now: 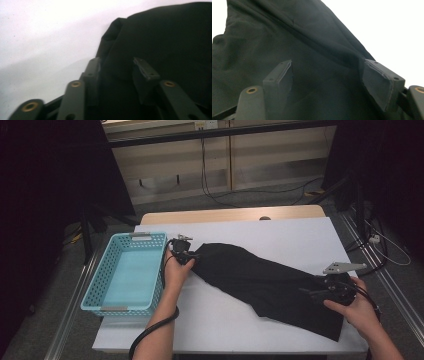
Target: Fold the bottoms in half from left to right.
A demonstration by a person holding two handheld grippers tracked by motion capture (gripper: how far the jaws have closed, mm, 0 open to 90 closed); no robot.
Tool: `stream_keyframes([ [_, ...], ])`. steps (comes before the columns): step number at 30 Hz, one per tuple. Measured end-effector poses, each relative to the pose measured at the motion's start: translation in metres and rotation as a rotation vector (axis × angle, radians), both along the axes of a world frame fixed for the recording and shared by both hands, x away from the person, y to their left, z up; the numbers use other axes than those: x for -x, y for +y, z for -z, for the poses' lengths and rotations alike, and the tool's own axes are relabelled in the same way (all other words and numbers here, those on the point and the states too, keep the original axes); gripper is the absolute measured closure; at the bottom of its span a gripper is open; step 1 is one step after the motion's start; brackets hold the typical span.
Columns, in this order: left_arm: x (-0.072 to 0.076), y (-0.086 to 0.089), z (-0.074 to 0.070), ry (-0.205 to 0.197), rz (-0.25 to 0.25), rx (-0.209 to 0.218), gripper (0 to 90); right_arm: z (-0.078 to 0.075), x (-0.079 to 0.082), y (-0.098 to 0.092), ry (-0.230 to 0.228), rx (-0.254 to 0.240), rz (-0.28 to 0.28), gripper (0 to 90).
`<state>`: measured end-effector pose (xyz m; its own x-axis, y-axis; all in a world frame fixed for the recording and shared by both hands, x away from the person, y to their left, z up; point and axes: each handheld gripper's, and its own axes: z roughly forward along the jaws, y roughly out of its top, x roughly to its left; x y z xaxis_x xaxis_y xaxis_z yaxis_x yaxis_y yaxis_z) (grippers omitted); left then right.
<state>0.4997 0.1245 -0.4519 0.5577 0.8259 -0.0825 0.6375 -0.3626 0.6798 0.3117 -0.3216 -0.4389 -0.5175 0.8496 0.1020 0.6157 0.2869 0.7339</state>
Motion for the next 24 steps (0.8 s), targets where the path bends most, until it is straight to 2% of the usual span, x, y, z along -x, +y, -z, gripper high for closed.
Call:
stream_keyframes([
  [2,0.001,-0.003,-0.002,0.022,0.01,0.003,80.0,0.0,0.001,-0.001,-0.001,0.002,0.001,24.6],
  [4,0.003,-0.006,-0.005,0.033,0.008,-0.016,87.2,0.0,0.002,-0.002,0.006,0.002,0.002,25.1],
  [10,0.006,0.0,-0.015,0.058,-0.022,0.004,88.7,0.001,0.005,-0.004,0.004,0.003,0.005,25.1],
  [16,0.012,0.009,-0.028,0.056,-0.04,-0.019,89.0,0.0,0.007,-0.003,-0.001,0.0,0.001,25.0],
  [20,0.013,0.014,-0.029,0.064,-0.052,-0.036,89.0,-0.002,0.009,-0.002,-0.01,0.0,-0.007,24.7],
  [22,0.014,0.014,-0.028,0.082,-0.052,-0.053,88.7,-0.003,0.01,-0.002,-0.014,0.001,-0.014,24.5],
  [24,0.013,0.012,-0.028,0.056,-0.046,-0.061,85.9,-0.003,0.01,-0.002,-0.015,0.0,-0.013,24.4],
])
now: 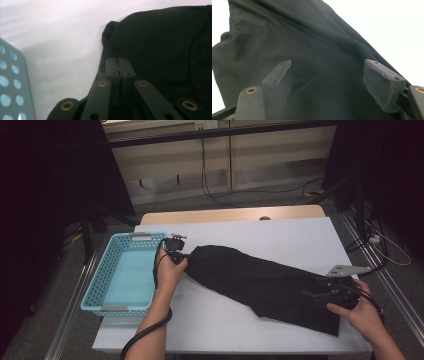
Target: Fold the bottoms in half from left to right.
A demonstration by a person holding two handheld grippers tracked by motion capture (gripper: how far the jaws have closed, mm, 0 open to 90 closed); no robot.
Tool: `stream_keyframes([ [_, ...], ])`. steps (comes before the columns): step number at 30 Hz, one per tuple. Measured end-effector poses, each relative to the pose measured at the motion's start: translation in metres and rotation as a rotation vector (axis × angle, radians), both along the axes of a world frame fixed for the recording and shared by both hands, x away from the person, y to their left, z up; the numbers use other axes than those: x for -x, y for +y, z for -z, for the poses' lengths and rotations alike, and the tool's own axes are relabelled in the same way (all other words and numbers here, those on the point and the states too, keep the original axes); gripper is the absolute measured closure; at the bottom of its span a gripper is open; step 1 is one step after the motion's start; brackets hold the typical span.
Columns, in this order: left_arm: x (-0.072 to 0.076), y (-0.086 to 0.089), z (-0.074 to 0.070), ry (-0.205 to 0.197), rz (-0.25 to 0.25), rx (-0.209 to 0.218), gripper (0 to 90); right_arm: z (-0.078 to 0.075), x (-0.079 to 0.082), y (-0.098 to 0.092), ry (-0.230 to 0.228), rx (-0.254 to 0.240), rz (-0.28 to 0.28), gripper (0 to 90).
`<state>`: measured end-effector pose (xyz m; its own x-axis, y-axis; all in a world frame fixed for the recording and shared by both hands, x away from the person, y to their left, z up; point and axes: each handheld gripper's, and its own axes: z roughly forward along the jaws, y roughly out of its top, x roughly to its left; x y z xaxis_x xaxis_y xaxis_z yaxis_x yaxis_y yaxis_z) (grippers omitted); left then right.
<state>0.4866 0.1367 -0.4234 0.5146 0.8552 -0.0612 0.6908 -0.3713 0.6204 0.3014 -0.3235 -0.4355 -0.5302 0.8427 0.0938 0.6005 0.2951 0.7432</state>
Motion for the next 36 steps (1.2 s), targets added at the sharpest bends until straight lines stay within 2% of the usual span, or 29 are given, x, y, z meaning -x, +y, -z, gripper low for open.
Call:
stream_keyframes([
  [1,-0.002,-0.001,0.0,-0.022,0.003,-0.006,79.2,0.0,0.0,0.0,-0.002,-0.002,0.0,24.3],
  [3,-0.005,-0.004,0.001,-0.024,0.016,0.009,73.5,-0.001,0.0,0.001,-0.003,-0.006,-0.004,24.0],
  [5,-0.01,-0.009,0.004,-0.067,0.039,0.006,63.2,-0.001,-0.001,0.002,-0.004,-0.007,-0.007,24.0],
  [7,-0.014,-0.013,0.008,-0.063,0.047,0.023,60.8,-0.001,-0.002,0.004,-0.004,-0.009,-0.014,23.9],
  [8,-0.017,-0.014,0.011,-0.078,0.044,0.025,59.0,-0.001,-0.002,0.004,-0.005,-0.01,-0.017,23.9],
  [9,-0.019,-0.014,0.012,-0.092,0.055,0.005,58.5,-0.001,-0.003,0.005,-0.006,-0.013,-0.017,23.8],
  [11,-0.022,-0.017,0.019,-0.08,0.047,0.023,61.2,-0.002,-0.004,0.005,-0.008,-0.016,-0.023,23.5],
  [13,-0.023,-0.019,0.024,-0.07,0.048,0.016,68.1,-0.001,-0.004,0.006,-0.006,-0.019,-0.026,23.5],
  [15,-0.022,-0.02,0.026,-0.055,0.051,0.034,81.6,-0.001,-0.004,0.006,-0.005,-0.023,-0.03,23.5],
  [17,-0.022,-0.023,0.024,-0.039,0.049,0.038,87.9,0.0,-0.004,0.006,-0.004,-0.02,-0.032,23.5],
  [21,-0.021,-0.022,0.014,-0.029,0.041,0.052,88.9,0.0,-0.004,0.005,-0.004,-0.02,-0.031,22.9],
  [28,-0.016,-0.002,-0.011,-0.033,0.017,0.093,88.9,0.001,-0.002,0.003,-0.002,-0.018,-0.034,21.7],
  [29,-0.016,0.0,-0.013,-0.035,0.01,0.105,88.9,0.001,-0.002,0.004,-0.001,-0.018,-0.034,21.6],
  [31,-0.014,0.003,-0.015,-0.04,0.009,0.084,89.0,0.001,-0.001,0.004,-0.003,-0.017,-0.035,21.7],
  [34,-0.014,0.005,-0.012,-0.033,0.003,0.085,88.9,0.0,-0.002,0.003,-0.012,-0.017,-0.024,21.7],
  [36,-0.014,0.005,-0.007,-0.02,-0.01,0.064,89.0,-0.001,-0.003,0.001,-0.017,-0.02,-0.013,21.8],
])
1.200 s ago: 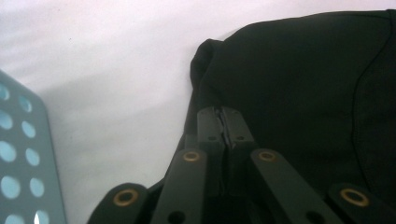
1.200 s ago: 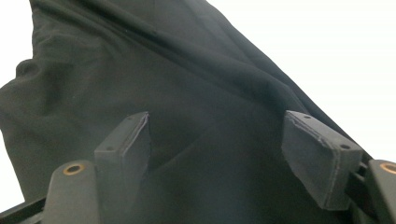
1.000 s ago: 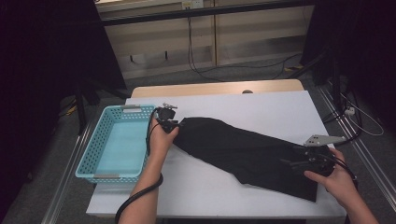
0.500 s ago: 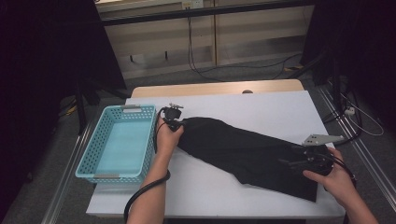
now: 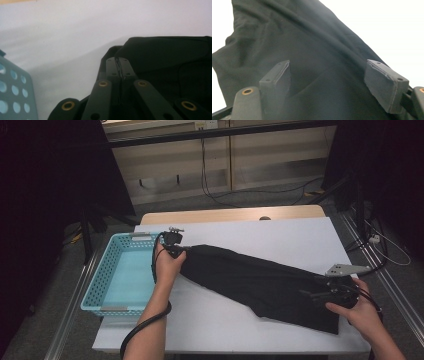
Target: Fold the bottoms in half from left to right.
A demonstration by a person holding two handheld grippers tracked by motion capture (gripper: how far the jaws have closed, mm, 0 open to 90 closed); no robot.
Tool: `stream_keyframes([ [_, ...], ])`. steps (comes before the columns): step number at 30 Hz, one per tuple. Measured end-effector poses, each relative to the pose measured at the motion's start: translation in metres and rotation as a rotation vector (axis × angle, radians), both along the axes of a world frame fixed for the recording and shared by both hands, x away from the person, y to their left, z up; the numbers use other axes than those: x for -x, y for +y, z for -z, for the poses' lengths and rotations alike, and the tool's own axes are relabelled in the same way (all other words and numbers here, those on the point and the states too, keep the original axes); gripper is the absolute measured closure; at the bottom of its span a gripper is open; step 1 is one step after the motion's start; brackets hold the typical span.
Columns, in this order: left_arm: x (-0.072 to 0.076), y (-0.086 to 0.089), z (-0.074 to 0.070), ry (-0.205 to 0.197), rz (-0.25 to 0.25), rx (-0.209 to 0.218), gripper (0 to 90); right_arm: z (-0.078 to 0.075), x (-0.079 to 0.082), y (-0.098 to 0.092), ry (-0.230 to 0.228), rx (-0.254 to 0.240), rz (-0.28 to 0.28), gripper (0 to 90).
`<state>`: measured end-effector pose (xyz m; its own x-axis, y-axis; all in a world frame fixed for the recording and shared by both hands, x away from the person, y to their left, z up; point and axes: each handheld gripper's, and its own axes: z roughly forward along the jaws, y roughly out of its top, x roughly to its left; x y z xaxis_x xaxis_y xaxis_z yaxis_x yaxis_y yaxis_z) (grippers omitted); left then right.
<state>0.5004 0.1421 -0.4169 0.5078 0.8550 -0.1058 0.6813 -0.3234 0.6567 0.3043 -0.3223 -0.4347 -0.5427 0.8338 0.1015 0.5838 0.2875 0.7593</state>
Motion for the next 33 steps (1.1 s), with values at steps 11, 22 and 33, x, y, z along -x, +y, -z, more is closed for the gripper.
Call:
stream_keyframes([
  [11,-0.004,0.0,0.005,0.023,-0.028,-0.037,86.5,0.005,-0.015,-0.009,-0.023,0.032,0.09,37.6],
  [22,-0.014,-0.021,0.012,-0.039,0.031,0.036,44.7,0.008,-0.018,-0.012,-0.006,0.032,0.111,31.7],
  [33,-0.017,-0.044,0.028,0.04,0.046,0.018,87.2,0.009,-0.018,-0.014,-0.014,0.058,0.119,39.3],
])
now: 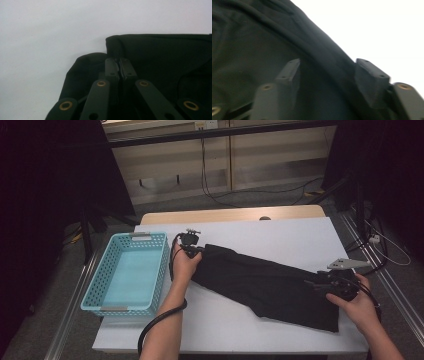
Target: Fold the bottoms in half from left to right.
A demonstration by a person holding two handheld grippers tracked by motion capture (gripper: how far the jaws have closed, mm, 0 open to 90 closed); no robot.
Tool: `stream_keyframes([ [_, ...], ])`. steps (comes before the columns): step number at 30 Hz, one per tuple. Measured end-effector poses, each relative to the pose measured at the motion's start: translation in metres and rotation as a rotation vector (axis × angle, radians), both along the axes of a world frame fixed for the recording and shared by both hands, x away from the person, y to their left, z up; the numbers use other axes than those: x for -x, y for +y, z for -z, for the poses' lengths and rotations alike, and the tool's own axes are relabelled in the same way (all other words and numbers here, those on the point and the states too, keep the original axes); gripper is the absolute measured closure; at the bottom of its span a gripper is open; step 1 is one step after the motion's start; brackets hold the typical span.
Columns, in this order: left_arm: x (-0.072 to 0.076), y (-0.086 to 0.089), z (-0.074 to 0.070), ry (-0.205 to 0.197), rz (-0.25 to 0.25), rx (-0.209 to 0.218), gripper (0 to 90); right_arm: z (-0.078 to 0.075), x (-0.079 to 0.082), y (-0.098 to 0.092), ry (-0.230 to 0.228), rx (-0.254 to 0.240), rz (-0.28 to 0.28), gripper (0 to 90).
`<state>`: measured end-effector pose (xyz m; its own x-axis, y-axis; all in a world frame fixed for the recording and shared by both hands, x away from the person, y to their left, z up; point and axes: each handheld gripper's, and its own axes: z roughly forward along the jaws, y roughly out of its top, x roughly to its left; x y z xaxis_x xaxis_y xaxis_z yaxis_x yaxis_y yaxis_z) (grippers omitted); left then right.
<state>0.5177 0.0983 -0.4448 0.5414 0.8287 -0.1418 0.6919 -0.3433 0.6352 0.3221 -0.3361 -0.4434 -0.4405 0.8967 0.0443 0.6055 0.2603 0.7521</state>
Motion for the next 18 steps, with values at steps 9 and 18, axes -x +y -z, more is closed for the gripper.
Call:
stream_keyframes([
  [9,-0.002,0.012,-0.023,-0.013,-0.031,0.029,88.0,0.002,-0.003,-0.018,-0.007,-0.037,0.102,60.7],
  [18,0.001,0.02,-0.025,-0.007,-0.058,0.036,88.0,0.013,-0.004,-0.027,0.058,-0.031,0.11,76.6],
])
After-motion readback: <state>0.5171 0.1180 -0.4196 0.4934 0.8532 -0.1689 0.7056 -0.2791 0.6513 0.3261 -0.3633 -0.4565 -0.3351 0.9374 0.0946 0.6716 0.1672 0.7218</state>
